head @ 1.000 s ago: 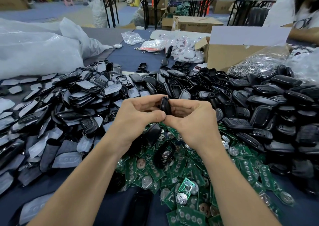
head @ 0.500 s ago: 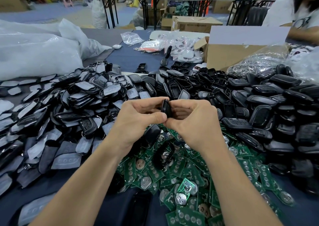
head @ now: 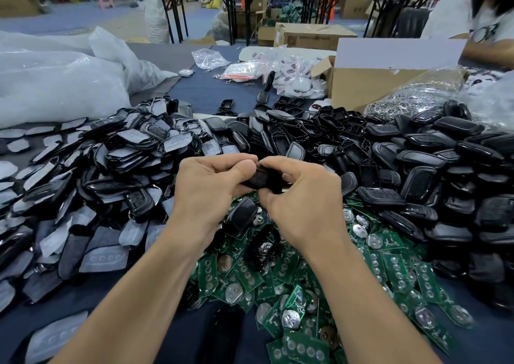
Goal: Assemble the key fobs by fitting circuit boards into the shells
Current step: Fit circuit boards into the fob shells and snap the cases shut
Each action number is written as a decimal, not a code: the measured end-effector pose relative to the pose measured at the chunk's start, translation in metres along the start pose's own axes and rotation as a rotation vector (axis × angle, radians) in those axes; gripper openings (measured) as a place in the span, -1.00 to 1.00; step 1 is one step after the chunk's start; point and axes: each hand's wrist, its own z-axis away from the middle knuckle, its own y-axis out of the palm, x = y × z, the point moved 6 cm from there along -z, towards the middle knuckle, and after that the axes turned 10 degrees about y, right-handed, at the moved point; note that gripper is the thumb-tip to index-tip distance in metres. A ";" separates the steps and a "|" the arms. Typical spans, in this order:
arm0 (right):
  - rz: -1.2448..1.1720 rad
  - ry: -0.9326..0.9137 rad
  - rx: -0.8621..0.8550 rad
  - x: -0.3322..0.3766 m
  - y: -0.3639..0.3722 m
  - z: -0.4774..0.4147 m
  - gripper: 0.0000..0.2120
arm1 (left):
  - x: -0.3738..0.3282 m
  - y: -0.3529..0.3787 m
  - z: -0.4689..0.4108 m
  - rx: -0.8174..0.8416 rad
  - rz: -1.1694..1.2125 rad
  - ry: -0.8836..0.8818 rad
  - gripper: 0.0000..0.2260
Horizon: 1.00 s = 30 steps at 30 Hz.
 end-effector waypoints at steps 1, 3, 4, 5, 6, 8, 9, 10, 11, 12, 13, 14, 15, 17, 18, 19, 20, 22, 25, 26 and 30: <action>-0.018 0.008 0.003 -0.001 0.000 0.000 -0.44 | 0.000 0.000 0.000 0.005 0.032 -0.030 -0.77; -0.032 0.025 0.011 -0.004 0.000 -0.001 -0.51 | 0.002 0.000 0.000 0.023 0.066 -0.080 -0.79; -0.031 0.035 0.013 -0.006 0.001 -0.001 -0.55 | 0.003 0.000 0.000 0.028 0.079 -0.097 -0.80; -0.032 0.043 0.015 -0.007 0.001 -0.002 -0.56 | 0.005 0.000 0.001 0.033 0.092 -0.111 -0.81; -0.033 0.046 0.017 -0.007 0.001 -0.002 -0.56 | 0.006 0.000 0.001 0.038 0.104 -0.120 -0.82; -0.031 0.037 0.023 -0.007 -0.001 -0.002 -0.54 | 0.007 0.002 0.001 0.053 0.117 -0.120 -0.80; -0.034 0.037 0.026 -0.007 -0.001 -0.002 -0.54 | 0.007 0.003 0.001 0.059 0.120 -0.115 -0.77; -0.047 0.041 0.028 -0.007 -0.002 -0.002 -0.54 | 0.007 0.003 0.002 0.064 0.123 -0.107 -0.75; -0.064 0.045 0.027 -0.007 -0.002 -0.002 -0.53 | 0.007 0.003 0.002 0.068 0.124 -0.097 -0.75; -0.077 0.043 0.021 -0.006 -0.002 -0.002 -0.52 | 0.006 0.003 0.002 0.068 0.124 -0.087 -0.74; -0.082 0.034 0.012 -0.006 -0.002 -0.001 -0.50 | 0.006 0.003 0.002 0.064 0.123 -0.079 -0.74; -0.084 0.022 0.004 -0.005 -0.002 -0.001 -0.49 | 0.006 0.003 0.002 0.056 0.119 -0.076 -0.73; -0.085 0.015 0.000 -0.005 -0.002 -0.001 -0.49 | 0.006 0.003 0.002 0.047 0.109 -0.075 -0.73; -0.079 0.018 0.006 -0.007 -0.001 -0.001 -0.51 | 0.008 0.004 0.002 0.038 0.065 -0.073 -0.77; -0.071 0.021 0.012 -0.008 -0.001 -0.002 -0.51 | 0.008 0.006 0.003 0.042 0.040 -0.073 -0.79; -0.061 0.023 0.015 -0.009 0.000 -0.002 -0.51 | 0.009 0.006 0.003 0.049 0.022 -0.075 -0.81; -0.049 0.021 0.017 -0.009 0.000 -0.003 -0.50 | 0.010 0.007 0.004 0.052 0.013 -0.080 -0.82; -0.032 0.013 0.014 -0.008 0.002 -0.002 -0.51 | 0.012 0.005 0.003 0.051 0.019 -0.088 -0.81; -0.022 -0.012 -0.015 -0.006 0.000 -0.001 -0.51 | 0.010 0.006 0.003 0.077 0.046 -0.079 -0.78; -0.020 -0.017 -0.022 -0.005 0.000 -0.001 -0.51 | 0.009 0.006 0.004 0.084 0.057 -0.074 -0.78; -0.027 -0.010 -0.002 -0.005 0.000 -0.002 -0.49 | 0.008 0.008 0.005 0.103 0.068 -0.046 -0.81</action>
